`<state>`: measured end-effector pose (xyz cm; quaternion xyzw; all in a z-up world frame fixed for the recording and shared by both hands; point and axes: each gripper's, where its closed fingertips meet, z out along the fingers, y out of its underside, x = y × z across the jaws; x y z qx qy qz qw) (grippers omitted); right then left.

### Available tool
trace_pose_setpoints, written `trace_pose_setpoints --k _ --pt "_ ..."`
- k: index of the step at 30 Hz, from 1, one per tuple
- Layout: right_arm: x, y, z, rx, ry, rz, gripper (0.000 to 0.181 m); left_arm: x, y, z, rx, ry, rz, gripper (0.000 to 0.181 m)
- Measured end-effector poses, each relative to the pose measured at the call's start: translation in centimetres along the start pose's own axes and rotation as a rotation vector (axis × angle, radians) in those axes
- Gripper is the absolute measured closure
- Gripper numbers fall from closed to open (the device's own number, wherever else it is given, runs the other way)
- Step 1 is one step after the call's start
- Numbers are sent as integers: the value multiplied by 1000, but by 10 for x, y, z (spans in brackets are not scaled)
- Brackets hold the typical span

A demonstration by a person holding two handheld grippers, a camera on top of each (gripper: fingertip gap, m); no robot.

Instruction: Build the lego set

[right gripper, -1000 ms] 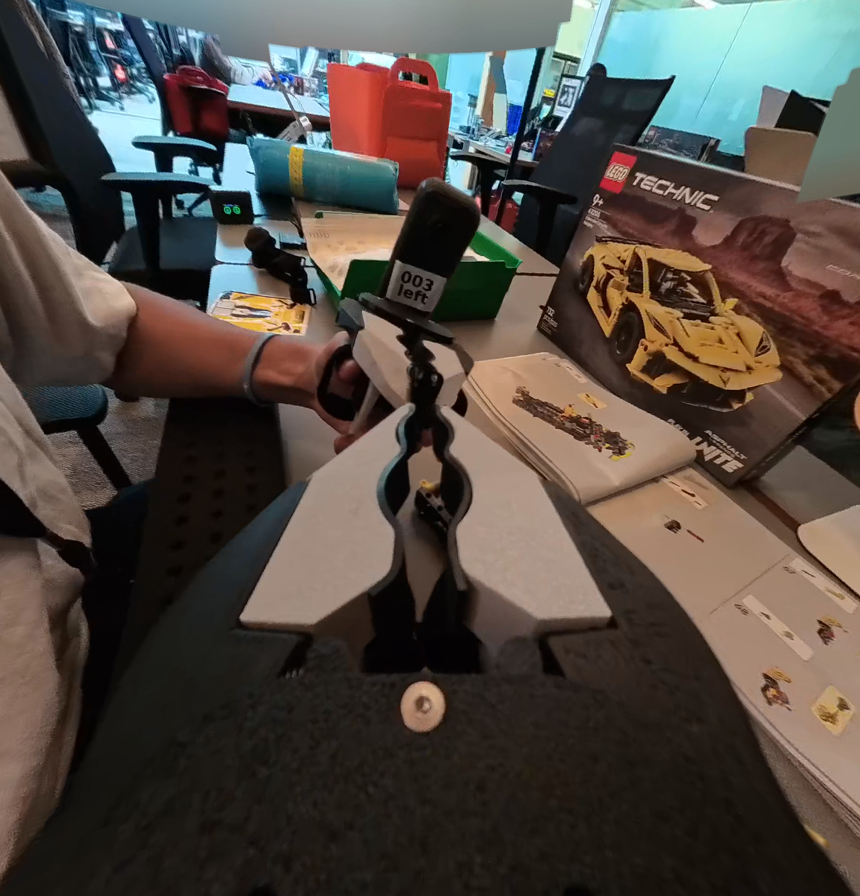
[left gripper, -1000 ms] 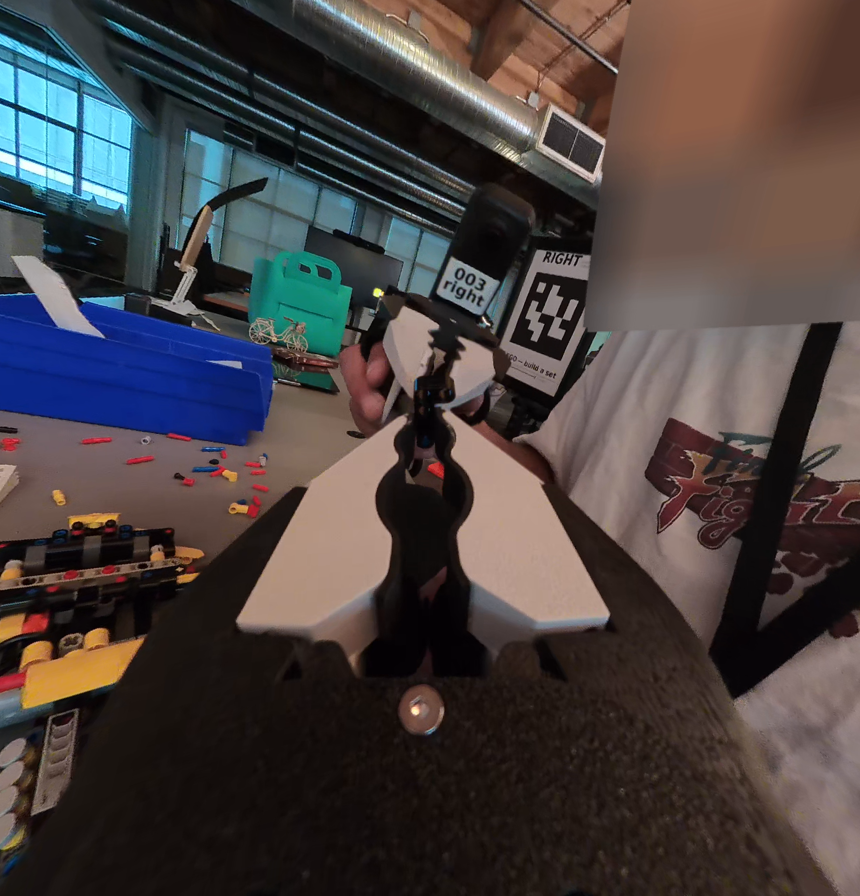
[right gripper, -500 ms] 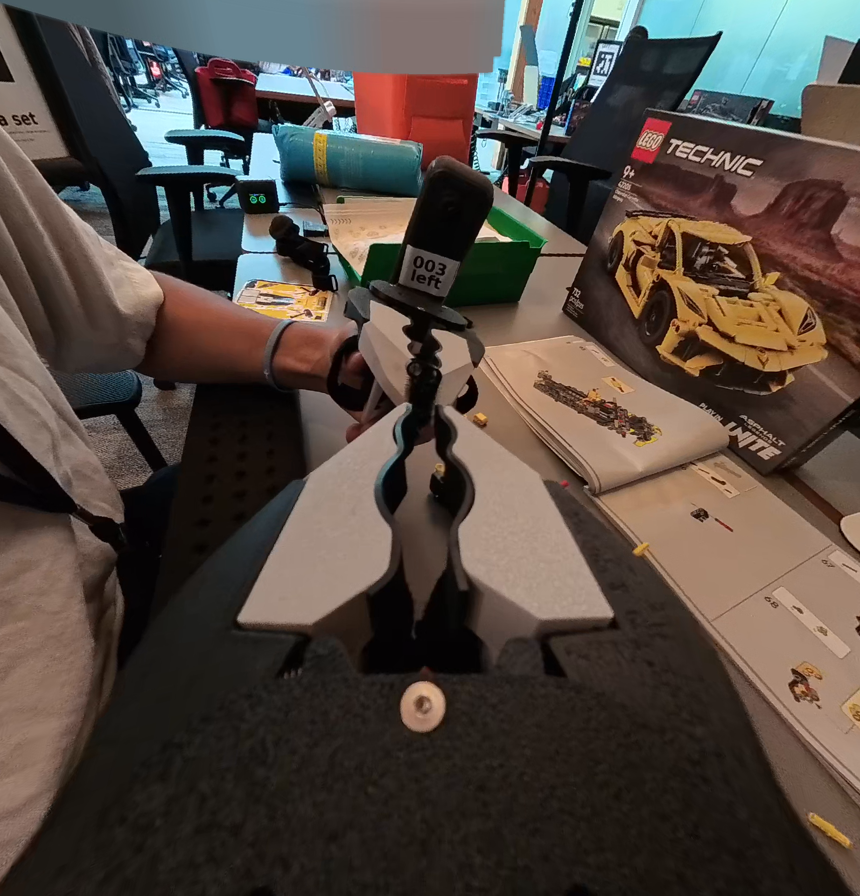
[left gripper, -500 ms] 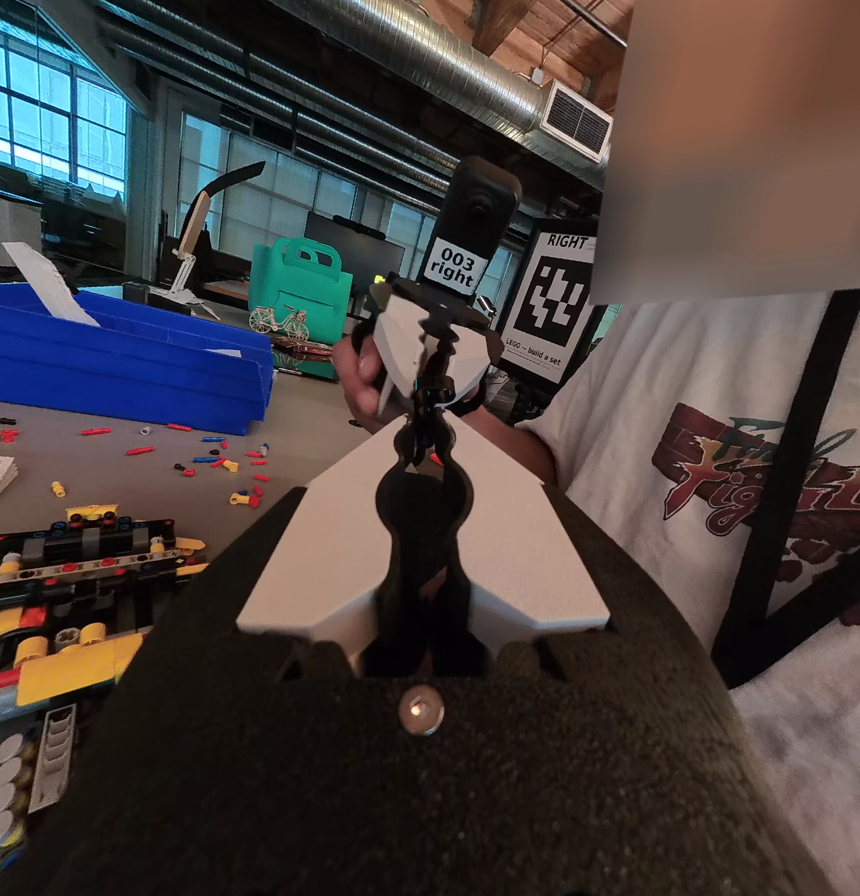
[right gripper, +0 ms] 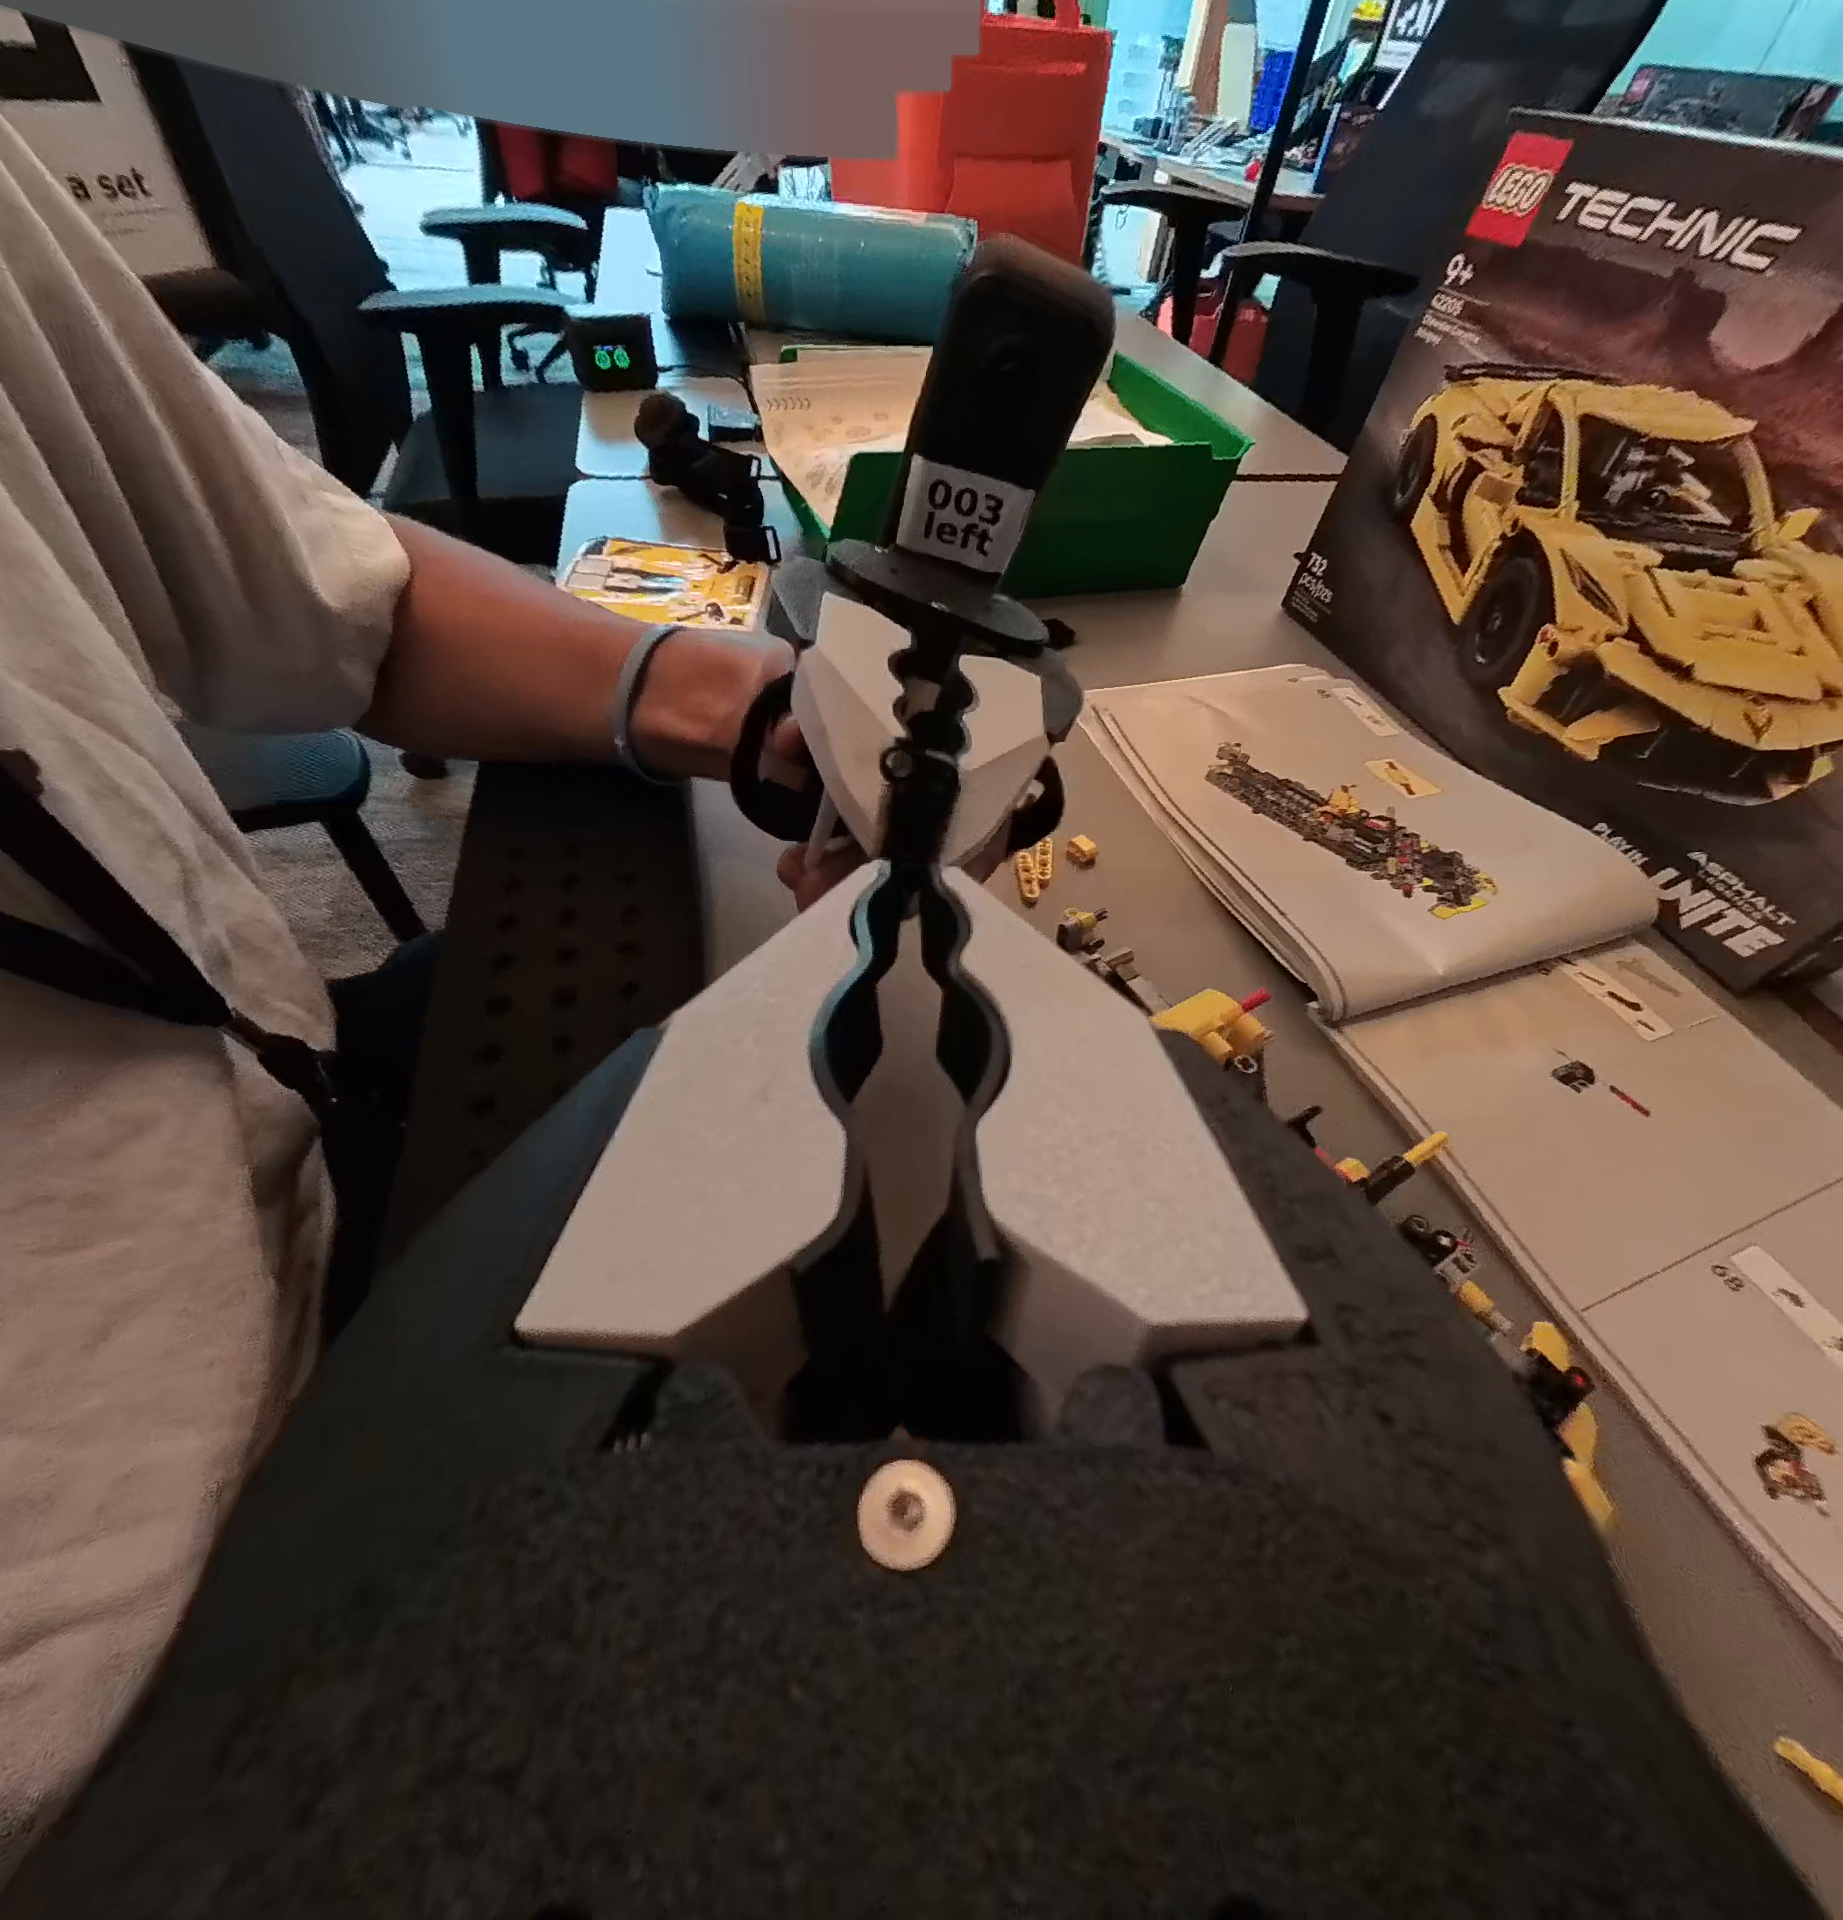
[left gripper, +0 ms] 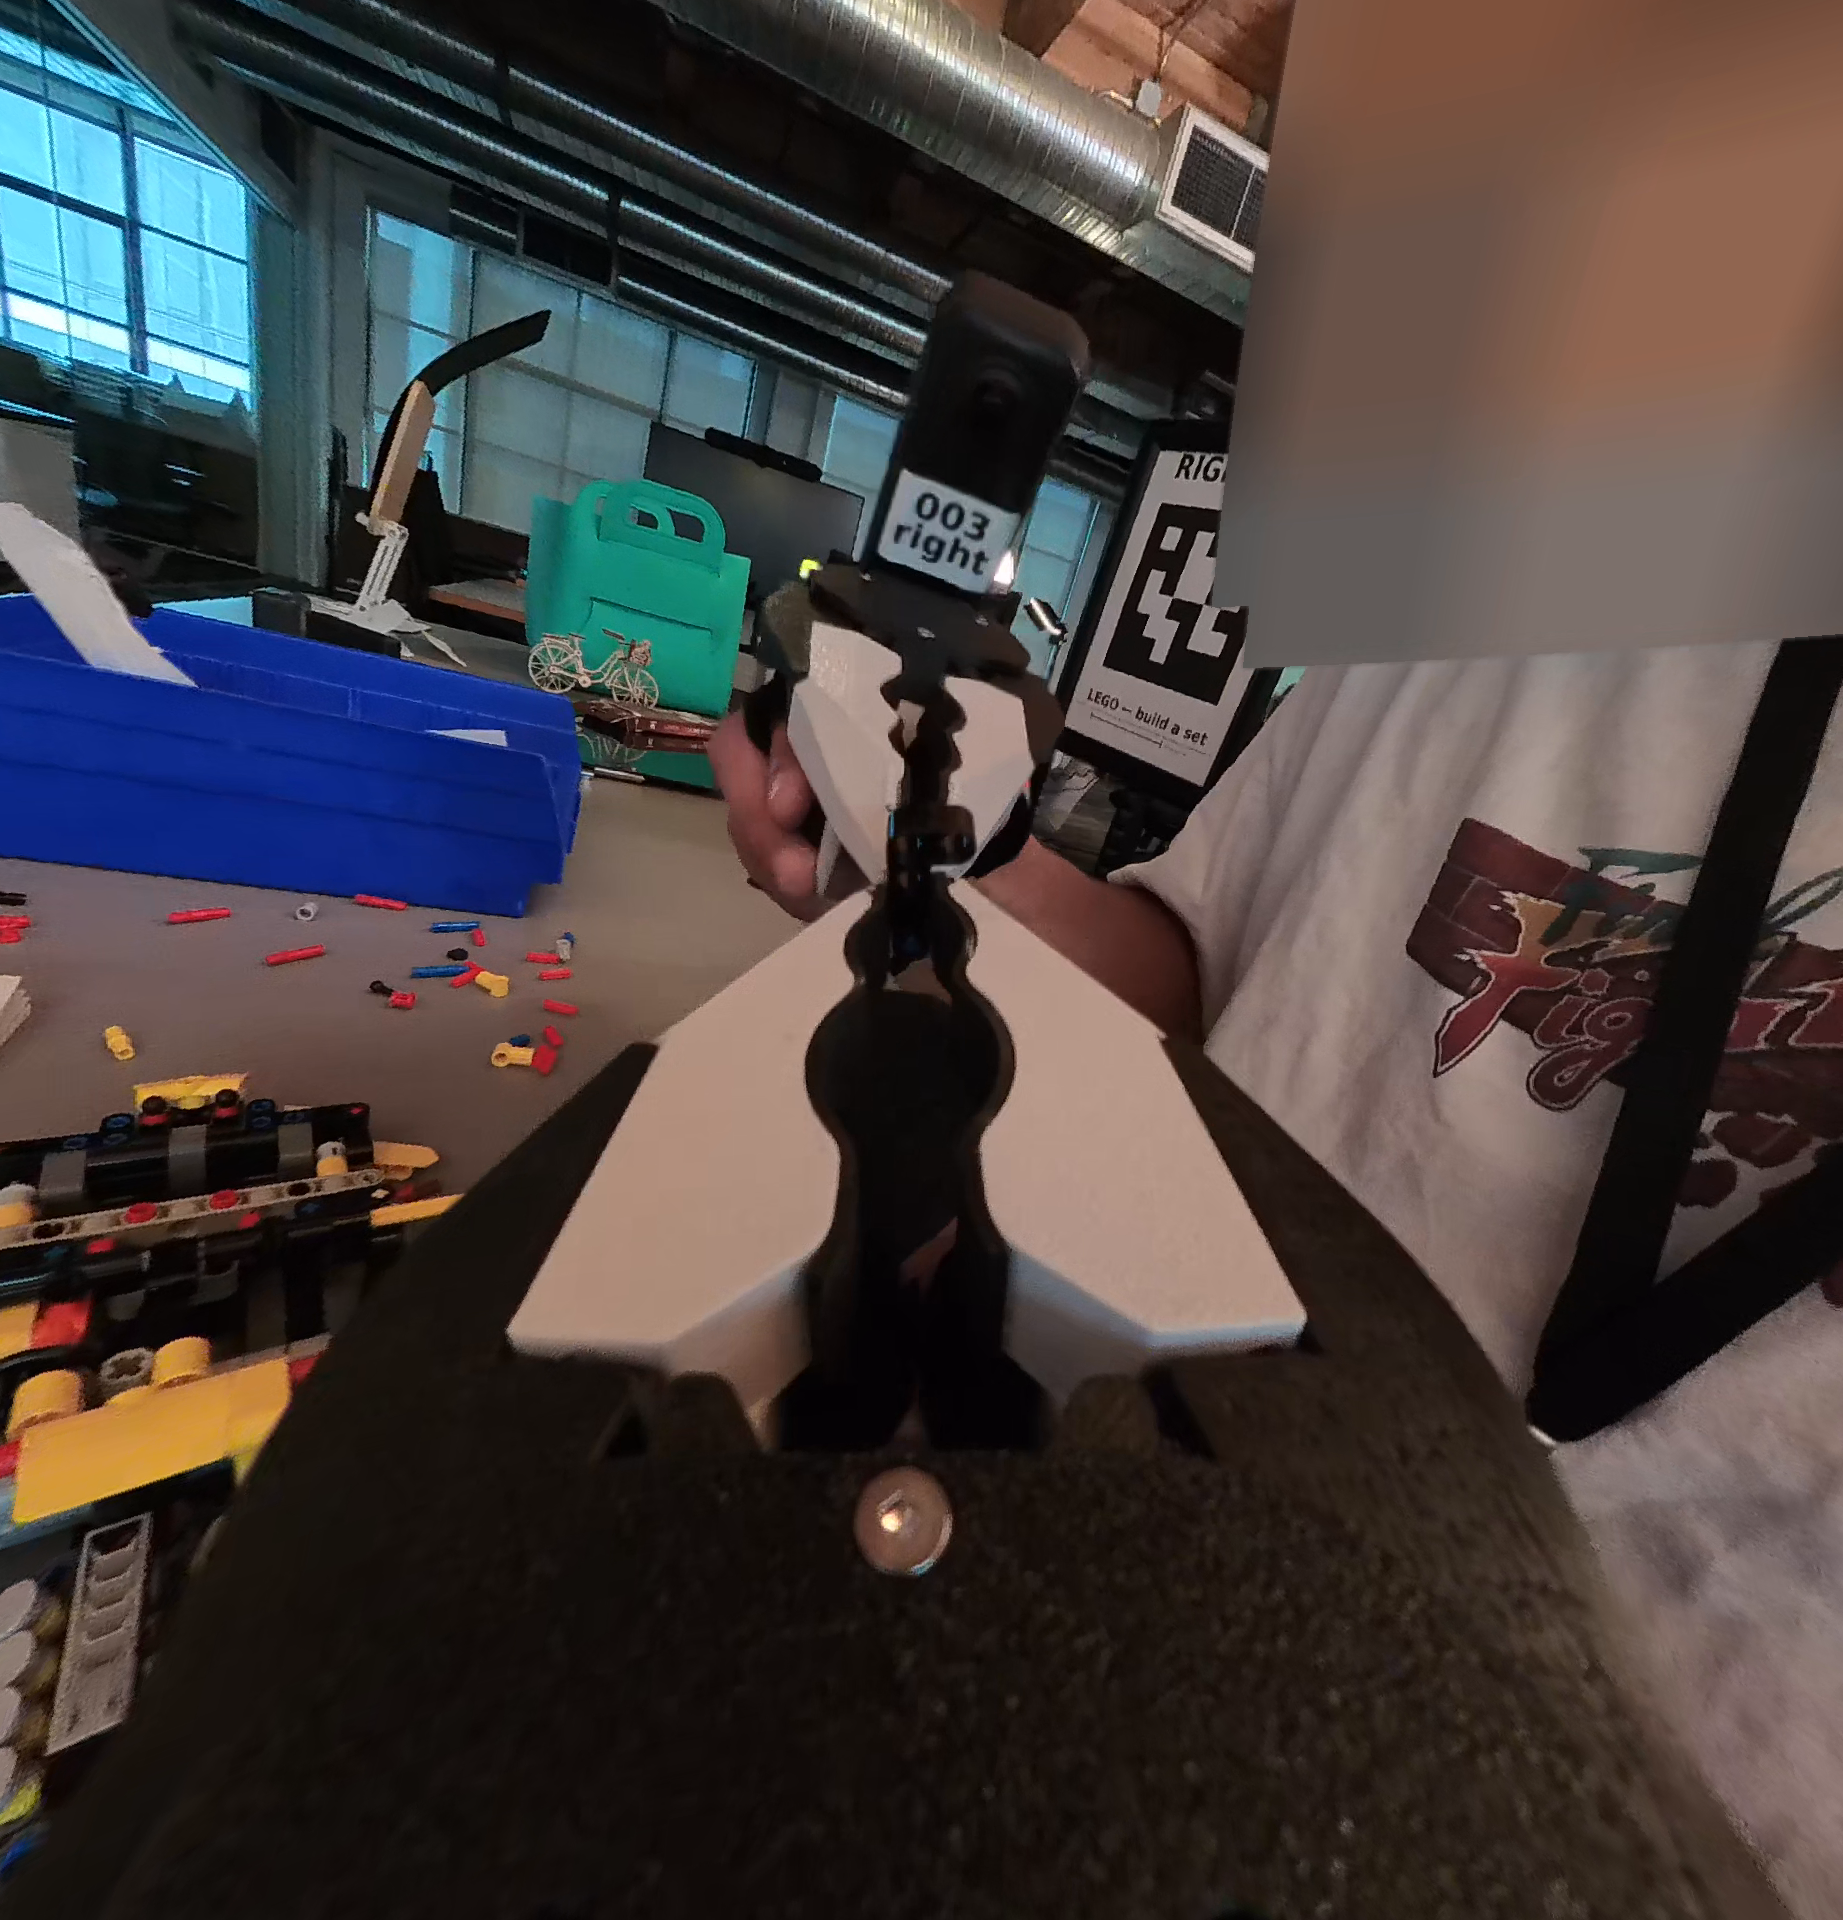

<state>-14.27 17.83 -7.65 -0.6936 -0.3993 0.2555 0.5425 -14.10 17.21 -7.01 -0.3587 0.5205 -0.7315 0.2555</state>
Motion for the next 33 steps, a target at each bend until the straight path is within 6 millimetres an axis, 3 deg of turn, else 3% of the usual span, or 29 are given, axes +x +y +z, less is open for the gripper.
trace_pose_setpoints --k 12,18,20,23,27,30,33 --pt "1 3 3 -15 20 -37 178 -2 1 0 32 4 -16 175" --pt "7 0 2 66 14 78 177 -9 -2 0 25 -23 -40 174" --pt "11 1 1 121 24 108 170 -16 -2 -5 2 -65 -47 174" --pt "30 9 -7 228 91 166 169 -38 -17 -23 65 -166 -79 174" --pt "72 47 -17 293 256 305 169 -73 -35 -56 171 -347 -125 174" --pt "83 52 -26 273 287 334 170 -92 -36 -72 204 -432 -176 174" --pt "93 62 -29 245 356 330 173 -98 -32 -74 216 -430 -231 174"
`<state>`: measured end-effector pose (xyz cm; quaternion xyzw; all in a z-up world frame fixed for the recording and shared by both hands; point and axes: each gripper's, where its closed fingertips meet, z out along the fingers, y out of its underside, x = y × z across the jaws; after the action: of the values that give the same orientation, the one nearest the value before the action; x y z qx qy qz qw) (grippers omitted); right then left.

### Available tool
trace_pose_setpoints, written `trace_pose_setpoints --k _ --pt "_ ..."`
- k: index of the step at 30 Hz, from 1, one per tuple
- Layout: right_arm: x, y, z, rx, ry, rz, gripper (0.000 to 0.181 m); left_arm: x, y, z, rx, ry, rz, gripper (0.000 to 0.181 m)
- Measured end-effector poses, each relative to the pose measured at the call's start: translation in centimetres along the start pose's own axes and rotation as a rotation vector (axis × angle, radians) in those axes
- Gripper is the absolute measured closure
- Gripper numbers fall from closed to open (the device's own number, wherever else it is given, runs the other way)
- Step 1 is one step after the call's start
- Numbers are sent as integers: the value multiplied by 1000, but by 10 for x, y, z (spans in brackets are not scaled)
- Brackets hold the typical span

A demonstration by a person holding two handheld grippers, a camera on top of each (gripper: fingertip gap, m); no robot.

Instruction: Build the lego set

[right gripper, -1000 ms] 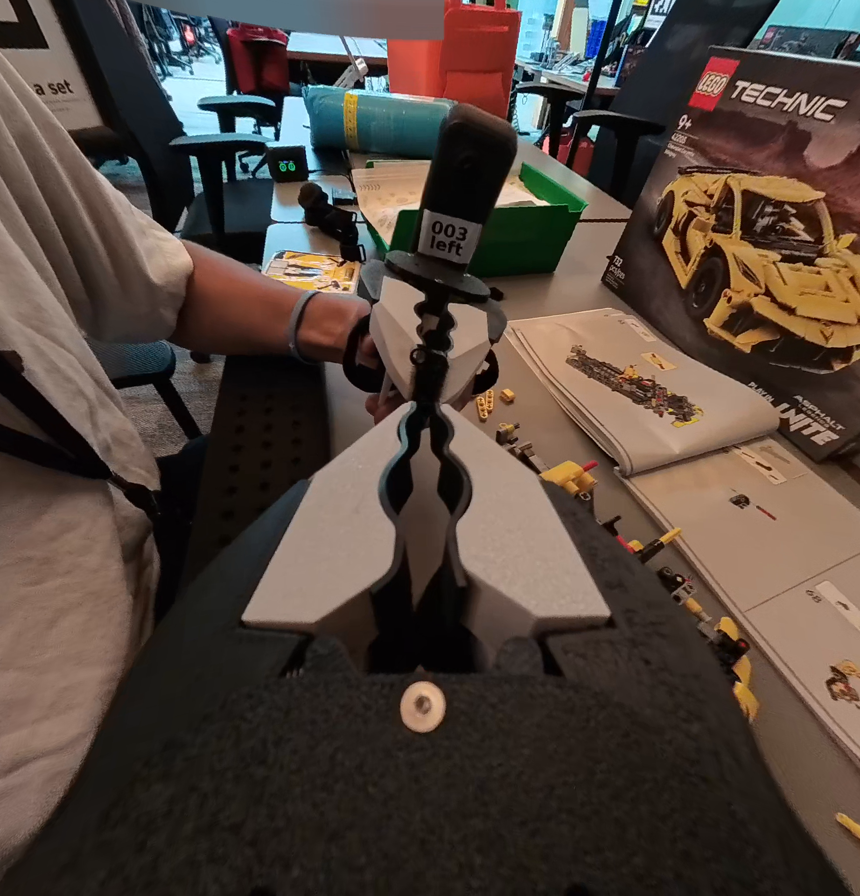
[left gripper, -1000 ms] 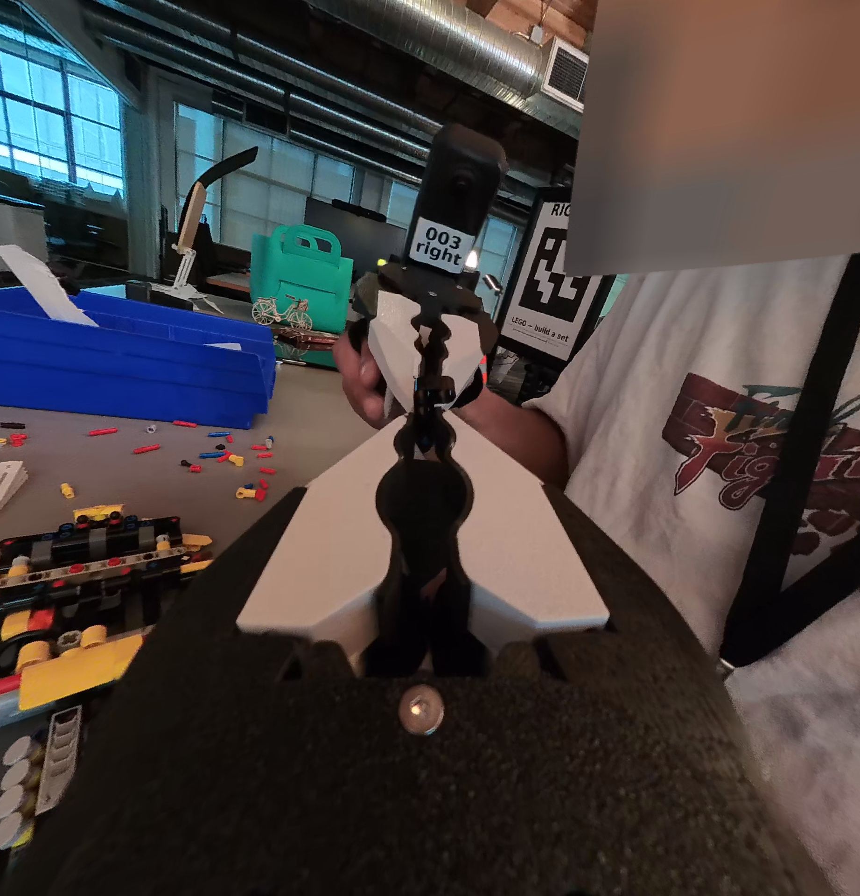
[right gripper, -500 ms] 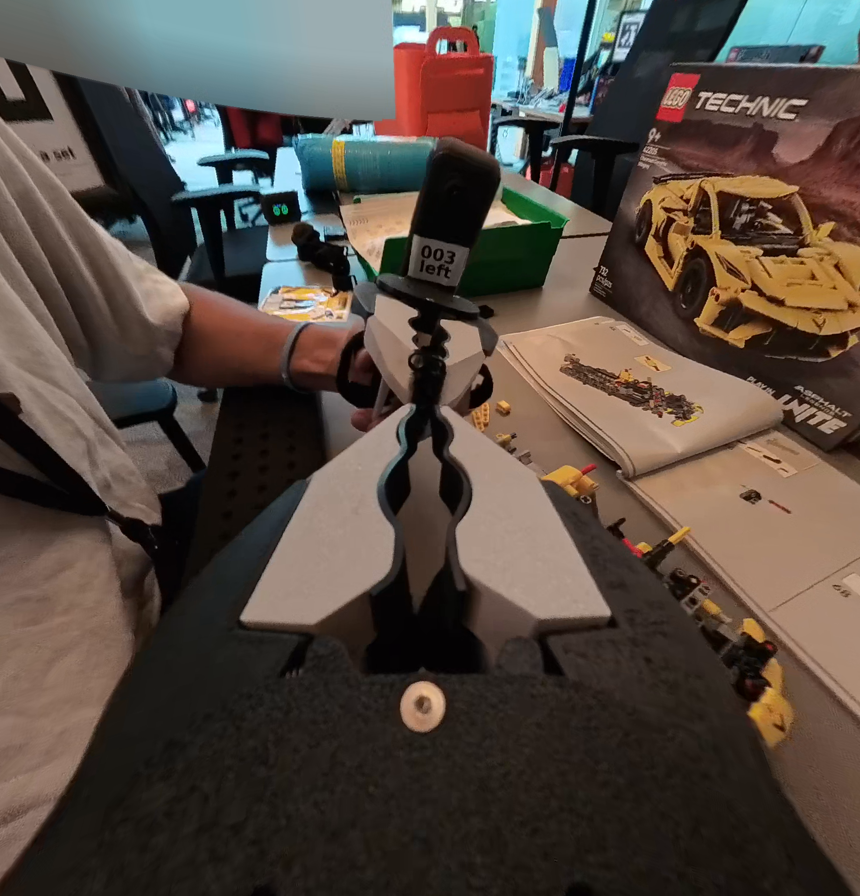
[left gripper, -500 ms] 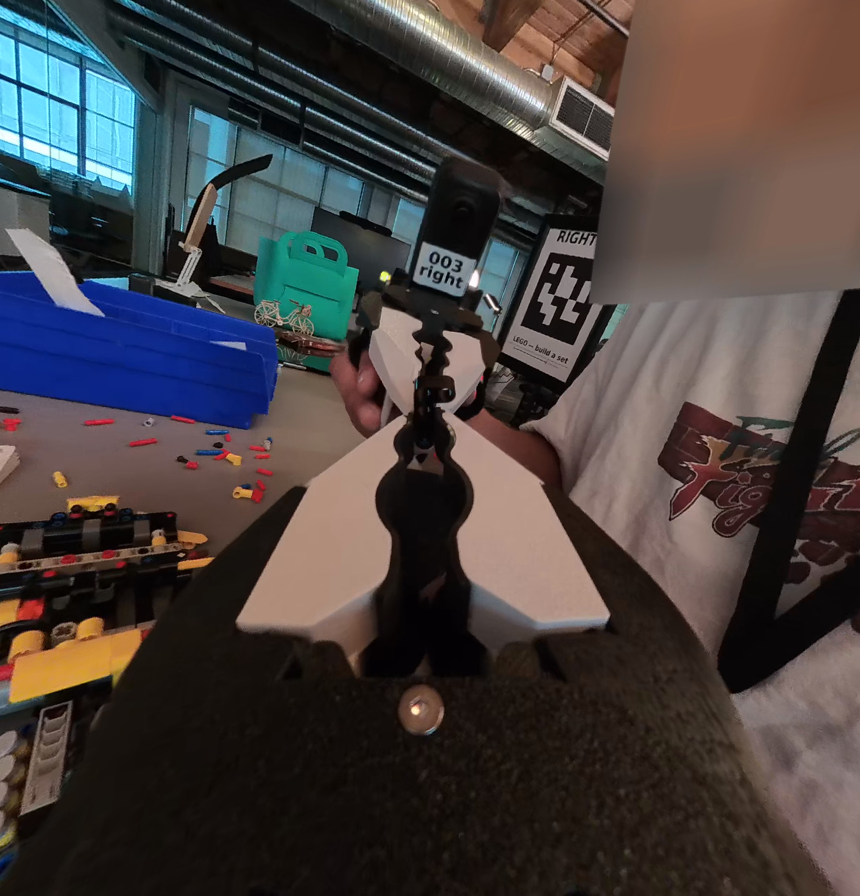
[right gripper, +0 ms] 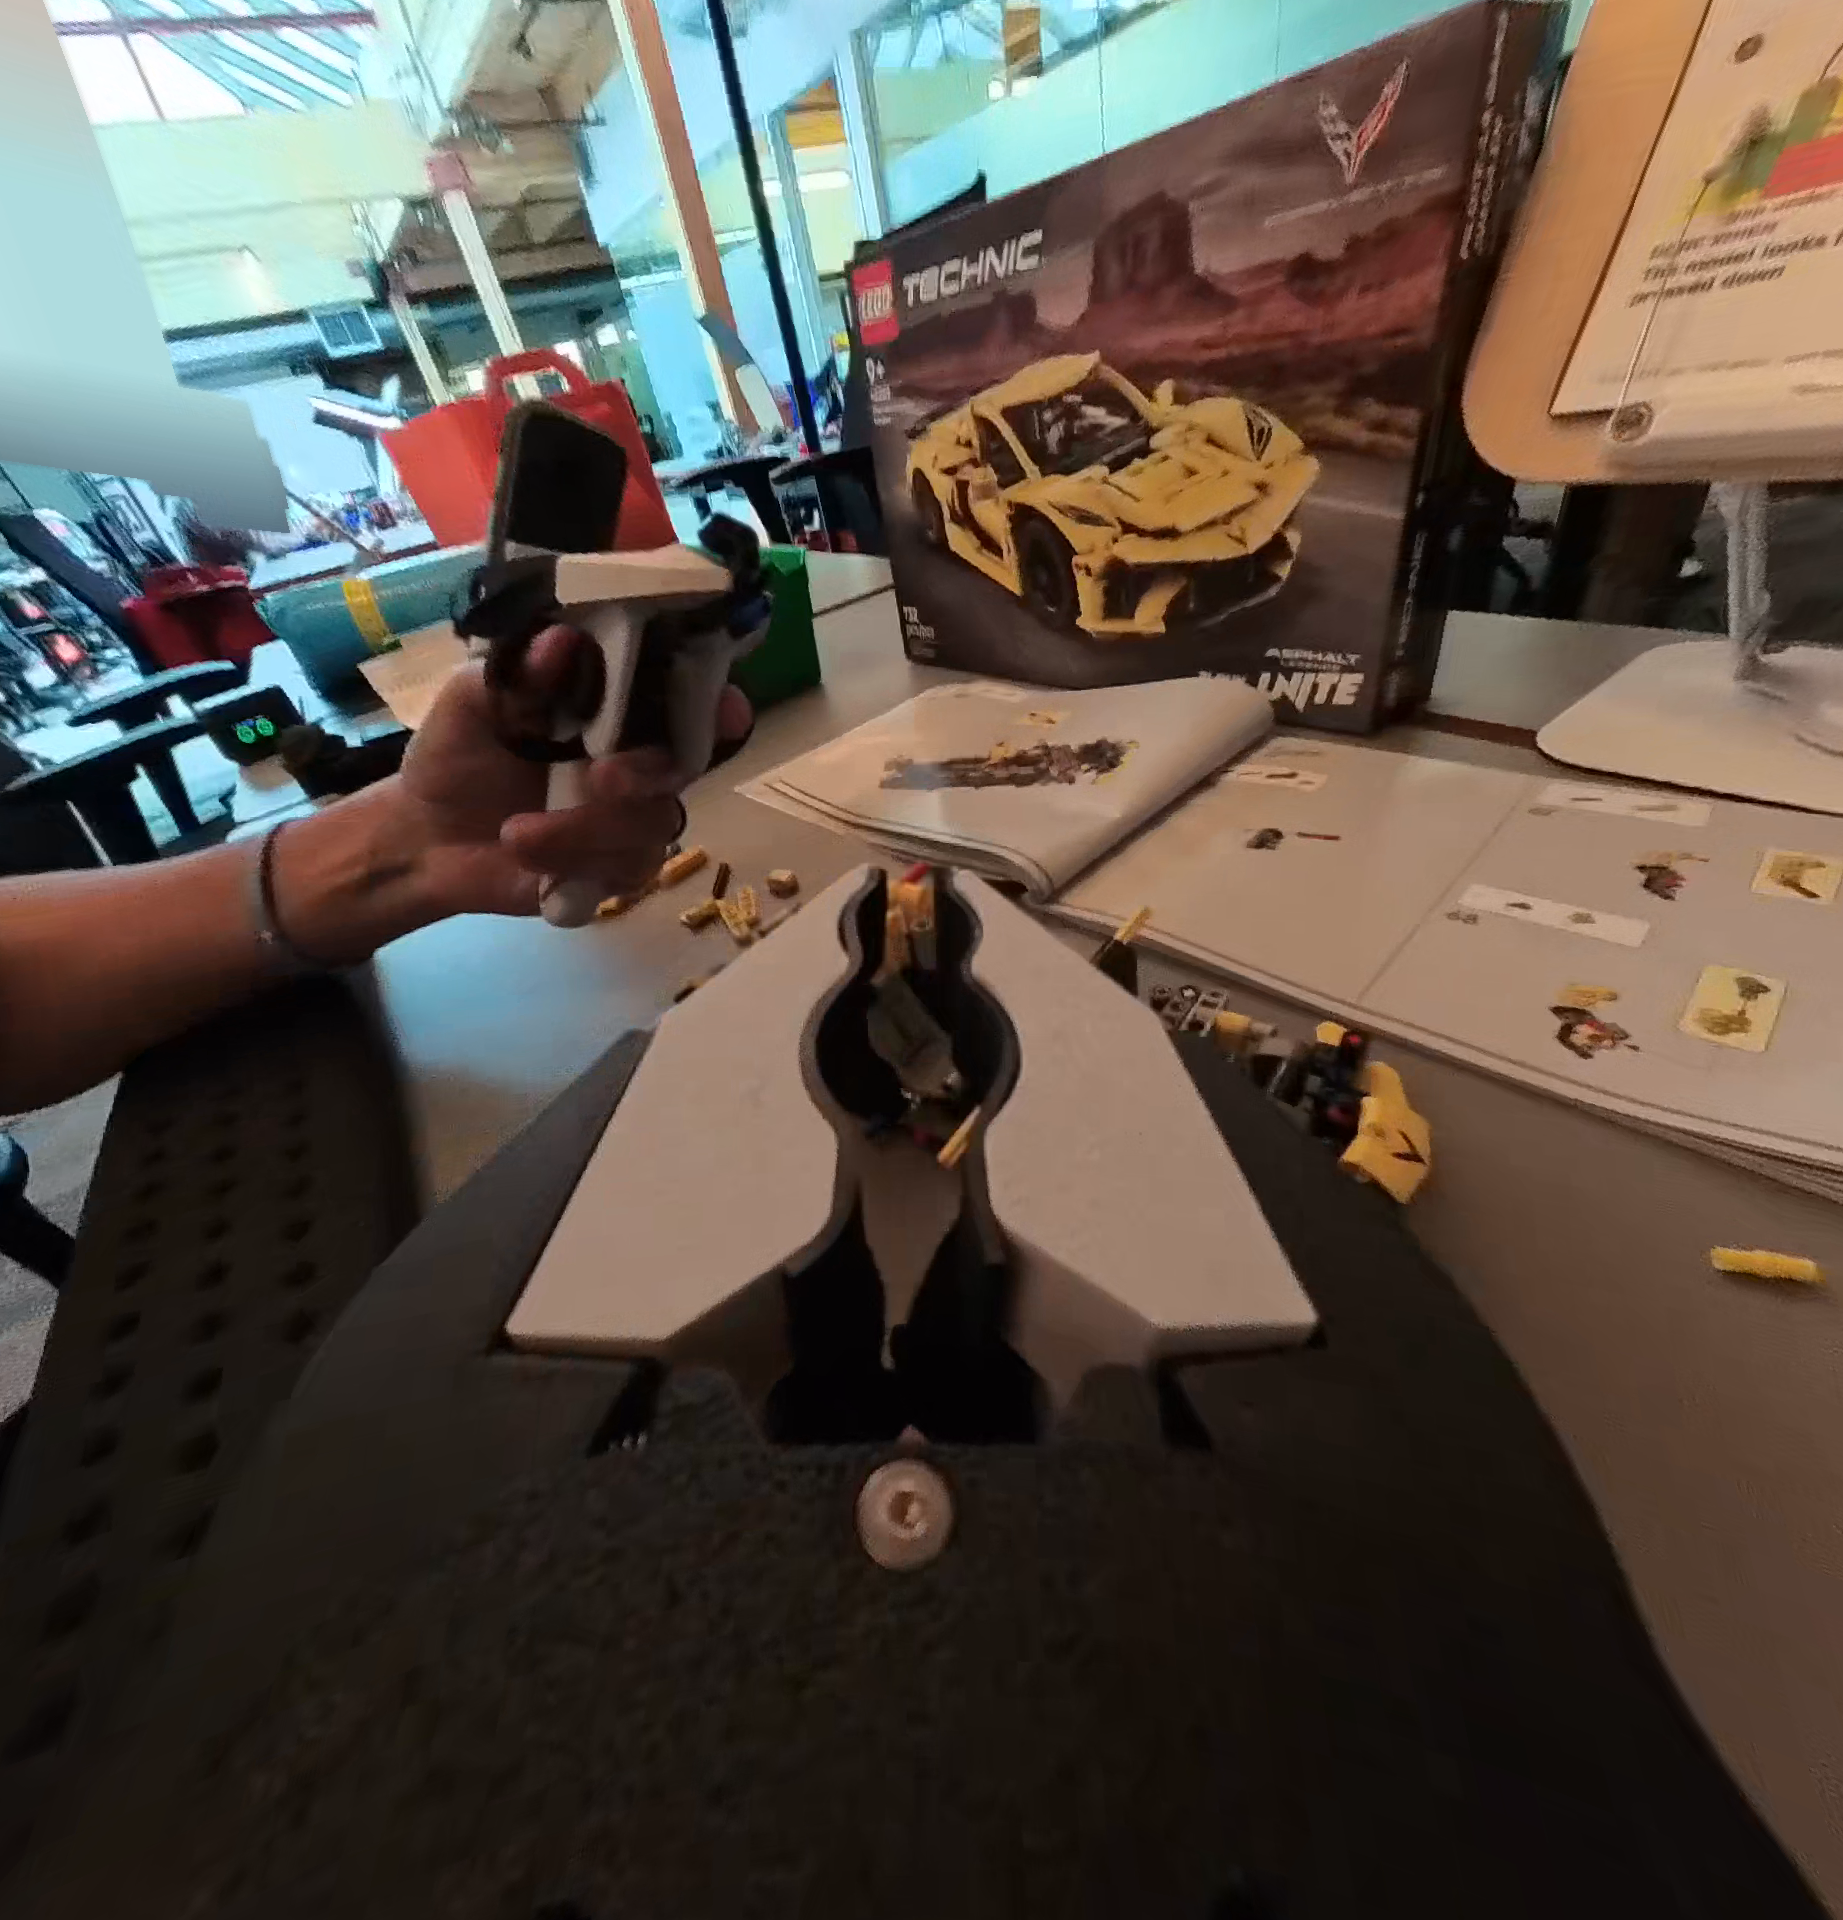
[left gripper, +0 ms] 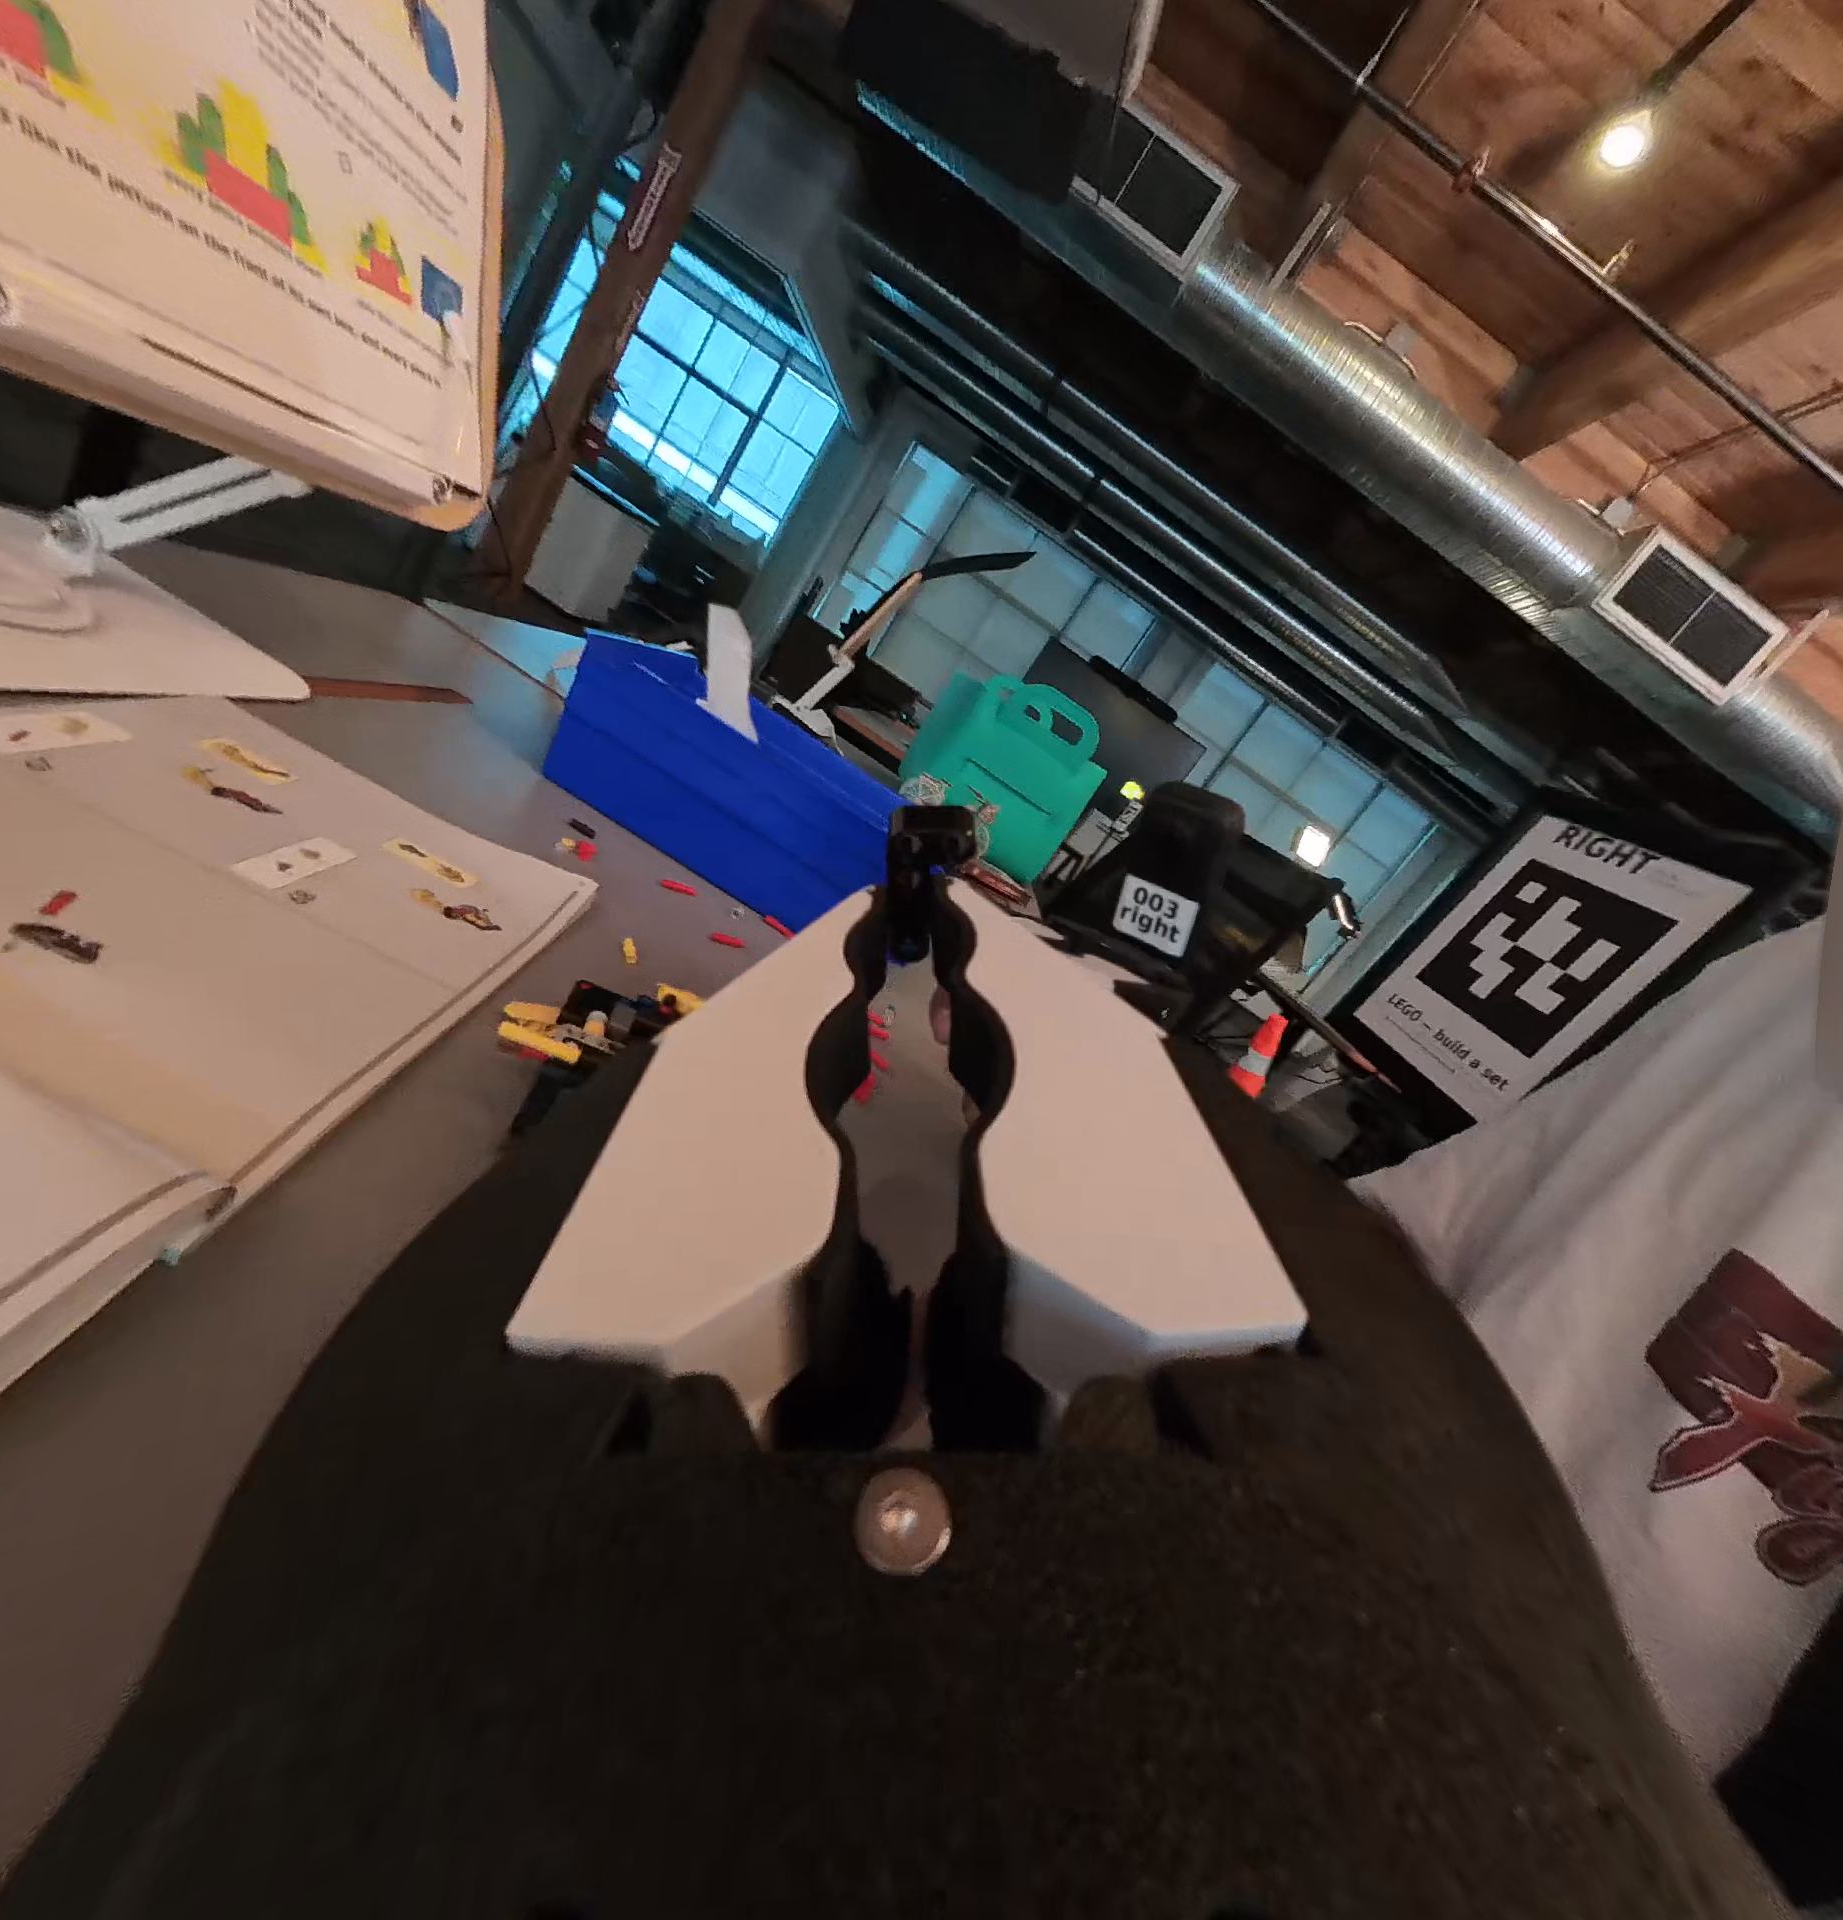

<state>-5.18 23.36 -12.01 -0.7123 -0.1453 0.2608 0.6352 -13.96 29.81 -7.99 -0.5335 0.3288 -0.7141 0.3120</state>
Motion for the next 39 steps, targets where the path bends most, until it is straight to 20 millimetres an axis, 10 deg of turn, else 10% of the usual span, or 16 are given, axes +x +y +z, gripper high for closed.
trace_pose_setpoints --k 29,39 --pt "0 30 10 -154 33 -80 181 12 23 12 -114 -18 141 174" --pt "-48 101 -35 -699 -98 -166 166 17 40 19 -201 -26 199 174"
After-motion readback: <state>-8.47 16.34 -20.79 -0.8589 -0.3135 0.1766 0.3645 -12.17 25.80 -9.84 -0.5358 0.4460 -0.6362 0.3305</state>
